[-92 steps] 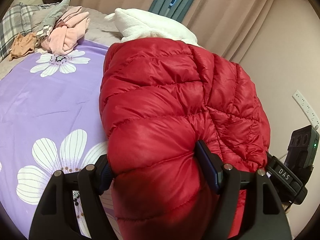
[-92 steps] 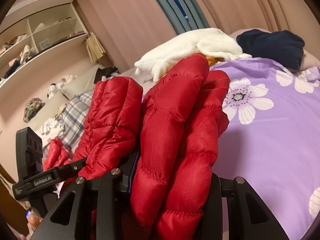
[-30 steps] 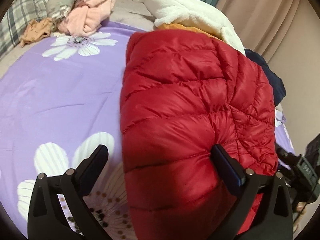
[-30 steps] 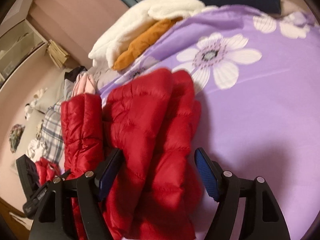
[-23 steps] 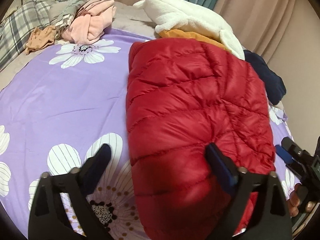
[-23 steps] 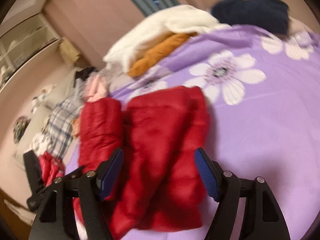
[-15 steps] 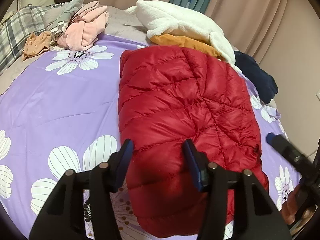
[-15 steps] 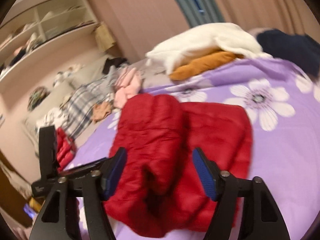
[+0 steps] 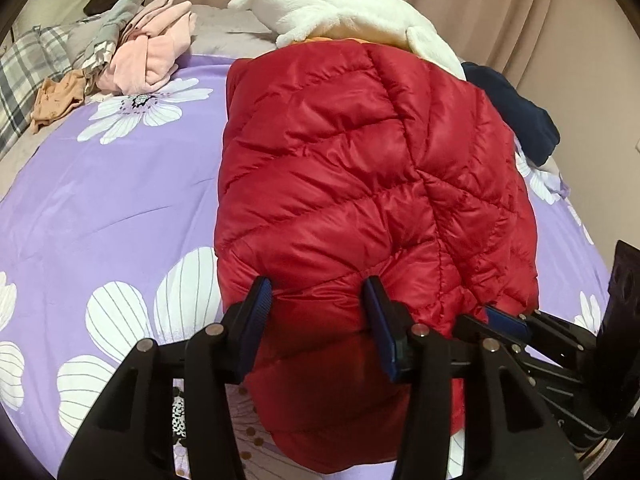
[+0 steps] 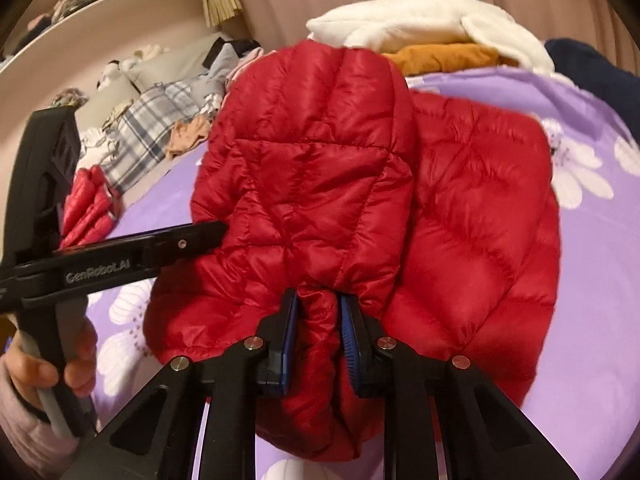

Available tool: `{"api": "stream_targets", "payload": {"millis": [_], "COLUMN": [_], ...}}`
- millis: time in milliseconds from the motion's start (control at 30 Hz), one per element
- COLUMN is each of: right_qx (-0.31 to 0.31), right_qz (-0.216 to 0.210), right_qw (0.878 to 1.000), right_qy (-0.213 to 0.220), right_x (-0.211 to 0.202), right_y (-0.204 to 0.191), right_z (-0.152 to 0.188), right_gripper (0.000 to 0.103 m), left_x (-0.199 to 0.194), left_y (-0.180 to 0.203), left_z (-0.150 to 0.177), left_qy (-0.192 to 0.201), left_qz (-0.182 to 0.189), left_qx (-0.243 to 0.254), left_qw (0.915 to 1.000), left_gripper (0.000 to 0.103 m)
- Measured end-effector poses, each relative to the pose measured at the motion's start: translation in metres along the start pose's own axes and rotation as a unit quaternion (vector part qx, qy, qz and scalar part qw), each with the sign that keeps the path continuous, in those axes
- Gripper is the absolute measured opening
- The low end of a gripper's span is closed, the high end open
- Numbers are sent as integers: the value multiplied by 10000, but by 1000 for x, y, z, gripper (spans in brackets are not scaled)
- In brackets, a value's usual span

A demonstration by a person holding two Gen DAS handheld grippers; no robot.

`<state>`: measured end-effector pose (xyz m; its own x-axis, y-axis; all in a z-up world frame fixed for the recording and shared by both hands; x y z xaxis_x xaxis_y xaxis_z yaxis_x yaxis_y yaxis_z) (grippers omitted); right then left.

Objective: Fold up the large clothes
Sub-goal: 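Open the right tool and release the folded jacket edge onto the bed, then press the folded red jacket flat with both open tools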

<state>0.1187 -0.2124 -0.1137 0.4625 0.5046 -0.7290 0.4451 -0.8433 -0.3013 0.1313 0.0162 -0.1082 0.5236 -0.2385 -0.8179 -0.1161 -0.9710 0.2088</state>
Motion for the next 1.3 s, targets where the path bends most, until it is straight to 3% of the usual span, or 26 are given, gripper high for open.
{"api": "stream_targets", "payload": {"millis": [200, 267, 333, 367, 467, 600, 667, 733, 833, 1000, 1100, 1300], "right_qx": [349, 326, 401, 503, 788, 1051, 1041, 947, 767, 970, 1239, 2002], "right_qz": [-517, -579, -542, -503, -585, -885, -1175, -1145, -1094, -1191, -1017, -329], "right_qw": [9980, 9976, 9968, 9959, 9922, 9893, 9867, 9883, 9898, 9806, 9756, 9737], "right_qy": [-35, 193, 435, 567, 770, 498, 430, 348, 500, 1219, 1498, 1041], "right_x": [-20, -38, -51, -55, -55, -28, -17, -10, -17, -63, -81, -51], "right_y": [8, 9, 14, 19, 33, 45, 42, 37, 29, 40, 60, 106], "right_z": [-10, -16, -26, -32, -59, -93, -104, -106, -101, -94, -84, -47], "right_gripper": [26, 37, 69, 73, 74, 74, 56, 29, 15, 13, 13, 13], "left_x": [-6, -4, -4, -5, -5, -6, -6, -7, -11, -30, -31, 2], "left_y": [-6, -3, 0, 0, 0, -1, -1, -1, 2, 8, 7, 4], "left_z": [-14, -13, -11, -11, -10, -10, -10, -11, -13, -26, -35, -42], "left_qy": [2, -10, 15, 21, 27, 27, 36, 41, 64, 314, 381, 80], "left_qz": [222, 217, 179, 179, 200, 225, 200, 250, 356, 737, 780, 776], "left_qx": [-126, -78, -24, -11, -17, -37, -22, -32, 9, -123, -206, -257], "left_qw": [9997, 9997, 9998, 9998, 9998, 9997, 9998, 9997, 9993, 9967, 9960, 9966], "left_gripper": [51, 51, 51, 51, 51, 51, 51, 51, 53, 69, 69, 72]}}
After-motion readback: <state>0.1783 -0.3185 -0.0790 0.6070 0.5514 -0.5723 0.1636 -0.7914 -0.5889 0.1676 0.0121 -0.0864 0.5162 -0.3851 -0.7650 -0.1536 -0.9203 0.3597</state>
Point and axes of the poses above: each gripper's, at about its wrist camera, not at the fingertips, and x roughly the way its jaws point, y to its right, z to its underside, the point moved 3 cm from there along x, roughly the way its jaws point, and after that the axes turned 6 degrees about -y, right-handed, at the moved point
